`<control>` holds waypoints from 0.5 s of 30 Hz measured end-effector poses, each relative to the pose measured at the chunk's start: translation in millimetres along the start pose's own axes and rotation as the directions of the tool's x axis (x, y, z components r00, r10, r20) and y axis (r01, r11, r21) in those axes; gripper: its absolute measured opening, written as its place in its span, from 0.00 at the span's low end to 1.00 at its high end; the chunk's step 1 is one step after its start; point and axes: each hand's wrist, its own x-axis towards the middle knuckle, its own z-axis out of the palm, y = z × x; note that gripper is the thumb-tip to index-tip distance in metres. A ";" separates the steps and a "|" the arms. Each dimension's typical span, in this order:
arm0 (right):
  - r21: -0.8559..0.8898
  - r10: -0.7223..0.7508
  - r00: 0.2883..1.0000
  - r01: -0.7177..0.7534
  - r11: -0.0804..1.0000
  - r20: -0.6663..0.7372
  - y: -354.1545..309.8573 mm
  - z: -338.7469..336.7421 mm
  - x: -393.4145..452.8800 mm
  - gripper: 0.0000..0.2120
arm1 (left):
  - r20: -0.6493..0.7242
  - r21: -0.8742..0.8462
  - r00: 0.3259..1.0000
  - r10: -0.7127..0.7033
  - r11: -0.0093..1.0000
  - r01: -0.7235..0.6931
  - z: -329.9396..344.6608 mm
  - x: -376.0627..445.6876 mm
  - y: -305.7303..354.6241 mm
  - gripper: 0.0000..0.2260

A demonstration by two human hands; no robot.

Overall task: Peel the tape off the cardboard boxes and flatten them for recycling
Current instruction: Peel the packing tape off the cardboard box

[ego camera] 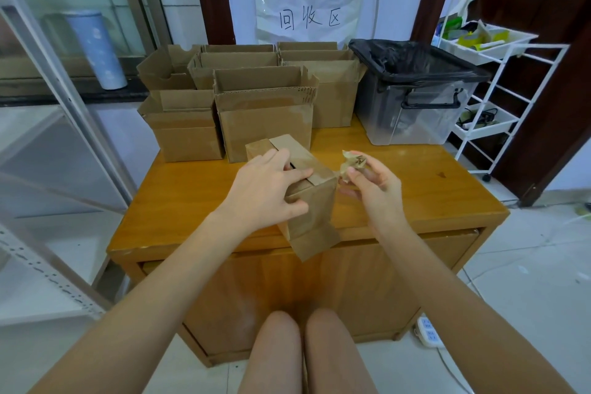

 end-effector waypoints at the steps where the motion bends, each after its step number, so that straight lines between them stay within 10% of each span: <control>1: -0.066 -0.044 0.999 0.044 0.997 0.005 -2.6 0.8 3.1 0.14 | 0.003 0.007 1.000 -0.001 1.000 0.001 -0.6 0.9 1.5 0.25; 15: -0.090 0.038 0.998 -0.043 0.995 -0.058 2.2 1.6 22.4 0.15 | 0.025 0.009 1.000 -0.004 1.000 0.004 -4.0 2.7 3.5 0.25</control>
